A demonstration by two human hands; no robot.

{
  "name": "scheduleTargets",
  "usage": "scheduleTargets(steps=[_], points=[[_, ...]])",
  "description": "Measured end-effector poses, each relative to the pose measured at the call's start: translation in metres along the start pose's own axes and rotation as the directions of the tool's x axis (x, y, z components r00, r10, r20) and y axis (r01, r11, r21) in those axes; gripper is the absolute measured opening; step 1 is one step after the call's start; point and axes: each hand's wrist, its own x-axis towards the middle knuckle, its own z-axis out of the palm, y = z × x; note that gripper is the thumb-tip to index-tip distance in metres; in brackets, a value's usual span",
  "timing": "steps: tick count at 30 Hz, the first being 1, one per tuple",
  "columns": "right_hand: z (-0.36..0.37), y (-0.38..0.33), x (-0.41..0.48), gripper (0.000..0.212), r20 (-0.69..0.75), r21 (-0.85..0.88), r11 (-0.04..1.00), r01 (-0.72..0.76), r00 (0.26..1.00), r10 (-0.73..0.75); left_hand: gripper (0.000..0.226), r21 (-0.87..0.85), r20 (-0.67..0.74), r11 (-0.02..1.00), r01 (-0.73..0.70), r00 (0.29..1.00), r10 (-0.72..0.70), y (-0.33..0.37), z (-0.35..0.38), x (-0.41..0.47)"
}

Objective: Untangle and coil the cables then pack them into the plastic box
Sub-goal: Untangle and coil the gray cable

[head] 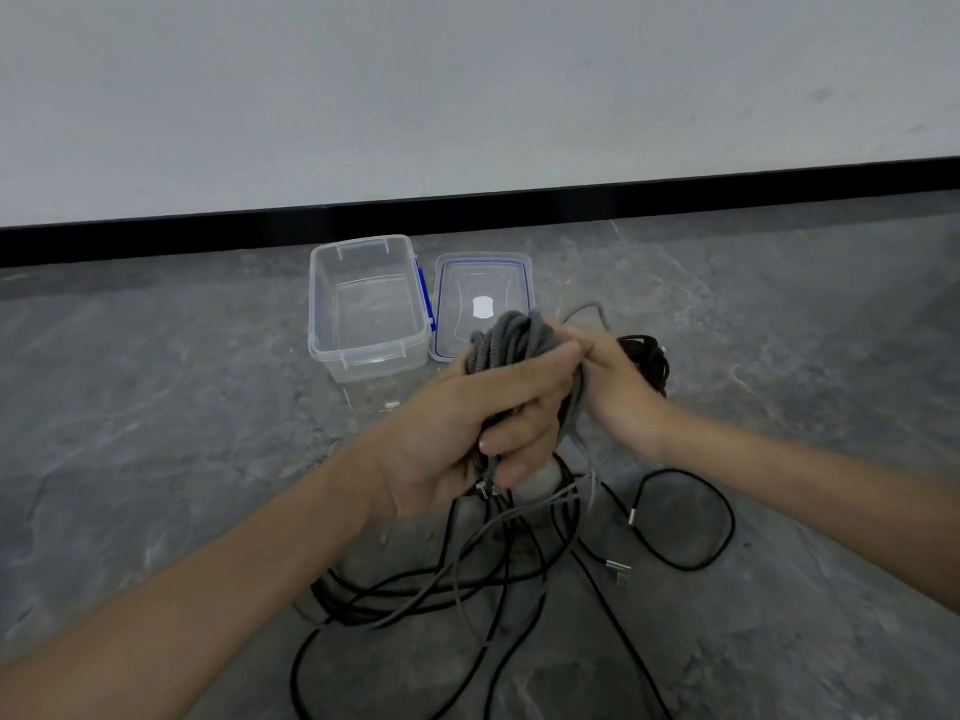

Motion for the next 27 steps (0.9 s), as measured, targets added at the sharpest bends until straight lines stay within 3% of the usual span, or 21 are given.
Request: scheduleTargets(steps=[4, 8, 11, 17, 21, 27], points=[[0.022, 0.000, -0.016, 0.027, -0.057, 0.054, 0.996, -0.070, 0.996, 0.073, 0.030, -0.084, -0.114, 0.990, -0.111, 0.988, 0.101, 0.009, 0.005, 0.009], [0.040, -0.003, -0.019, 0.027, -0.051, 0.101, 0.989, -0.111, 0.992, 0.117, 0.031, -0.063, -0.225, 0.979, -0.192, 0.959, 0.174, 0.011, 0.006, 0.017], [0.045, 0.001, -0.020, 0.028, 0.032, 0.106, 0.982, -0.156, 0.988, 0.154, 0.028, -0.079, -0.299, 0.967, -0.240, 0.931, 0.207, 0.013, 0.005, 0.019], [0.049, 0.012, -0.032, 0.028, 0.154, -0.020, 0.985, -0.171, 0.973, 0.172, 0.027, 0.017, -0.384, 0.955, -0.297, 0.880, 0.281, 0.017, -0.009, 0.022], [0.046, 0.015, -0.042, 0.037, 0.199, -0.254, 0.962, -0.103, 0.968, 0.156, 0.027, 0.100, -0.415, 0.941, -0.325, 0.845, 0.336, 0.026, -0.017, 0.023], [0.045, 0.011, -0.056, 0.034, 0.258, -0.431, 0.902, 0.005, 0.959, 0.118, 0.040, 0.361, -0.525, 0.887, -0.287, 0.724, 0.447, 0.020, -0.039, 0.026]])
